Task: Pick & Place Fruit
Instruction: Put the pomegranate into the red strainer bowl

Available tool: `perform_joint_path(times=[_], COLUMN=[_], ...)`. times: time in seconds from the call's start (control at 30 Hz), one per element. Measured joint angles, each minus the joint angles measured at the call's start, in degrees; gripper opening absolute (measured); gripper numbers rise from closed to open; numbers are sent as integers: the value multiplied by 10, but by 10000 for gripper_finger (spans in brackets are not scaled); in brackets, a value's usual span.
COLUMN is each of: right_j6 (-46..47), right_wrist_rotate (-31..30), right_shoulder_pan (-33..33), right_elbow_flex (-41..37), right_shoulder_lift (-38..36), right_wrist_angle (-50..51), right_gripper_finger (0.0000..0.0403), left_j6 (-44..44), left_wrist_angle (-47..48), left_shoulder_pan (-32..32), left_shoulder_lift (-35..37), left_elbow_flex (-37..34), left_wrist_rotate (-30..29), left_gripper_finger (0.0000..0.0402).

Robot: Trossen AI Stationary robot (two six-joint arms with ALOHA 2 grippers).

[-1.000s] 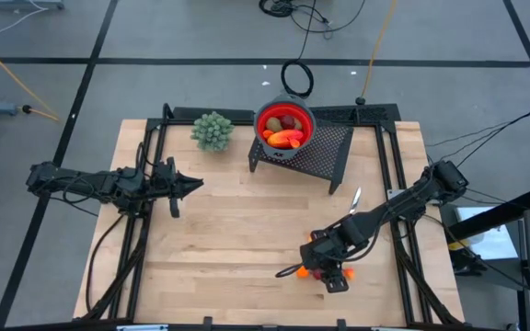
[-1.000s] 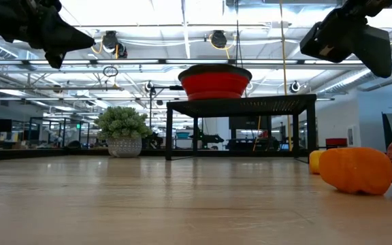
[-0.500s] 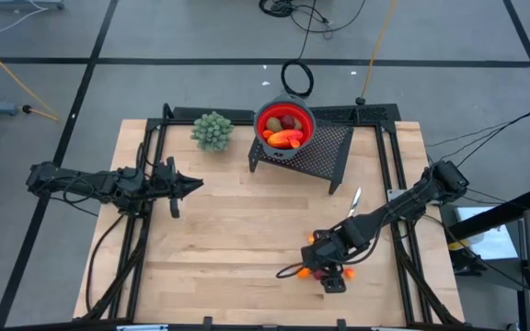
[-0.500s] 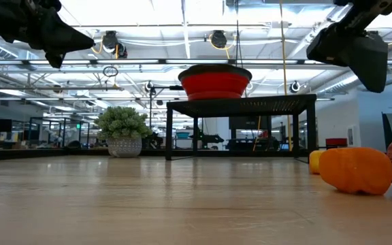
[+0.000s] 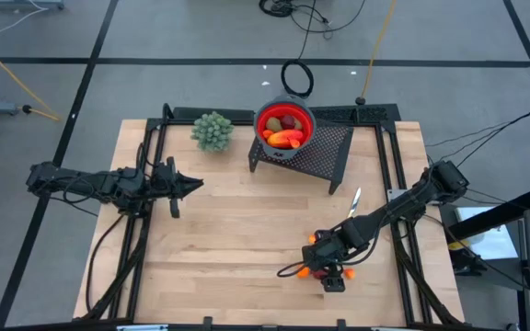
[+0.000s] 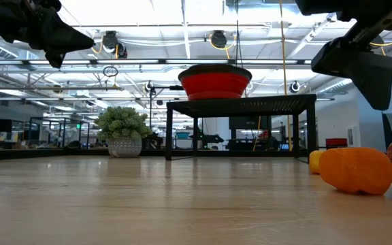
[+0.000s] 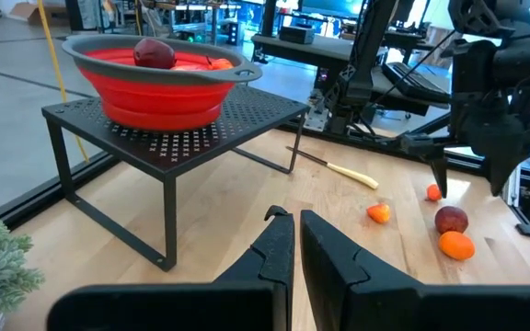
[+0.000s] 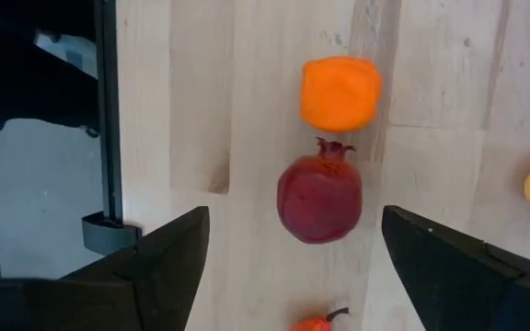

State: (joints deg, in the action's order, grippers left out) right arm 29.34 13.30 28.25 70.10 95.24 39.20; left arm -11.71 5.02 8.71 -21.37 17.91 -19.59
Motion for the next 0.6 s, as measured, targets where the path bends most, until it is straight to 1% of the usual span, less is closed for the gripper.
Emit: perform_joint_path(times=[0.07,0.17,0.27,0.5,0.6], right_j6=[-1,-3,-9,-3,-1], right_wrist_rotate=[-4,-38,-58,-60,-86], right_shoulder_pan=[0,5,12,28,35], right_elbow_flex=[-3,-8,-15,-33,-36], right_shoulder_lift=[0,0,0,0,0], right_wrist_angle=[0,0,-8,-49,-55], right_gripper_finger=[313,313,313,313,313], left_j6=[0,0,0,0,0], left_wrist_angle=[0,0,0,0,0], left_shoulder_pan=[0,0,0,0,0], left_shoulder_lift=[0,0,0,0,0], left_elbow_flex=[0,0,0,0,0], left_wrist_rotate=[0,0,0,0,0], left_gripper_finger=[21,21,21,21,21])
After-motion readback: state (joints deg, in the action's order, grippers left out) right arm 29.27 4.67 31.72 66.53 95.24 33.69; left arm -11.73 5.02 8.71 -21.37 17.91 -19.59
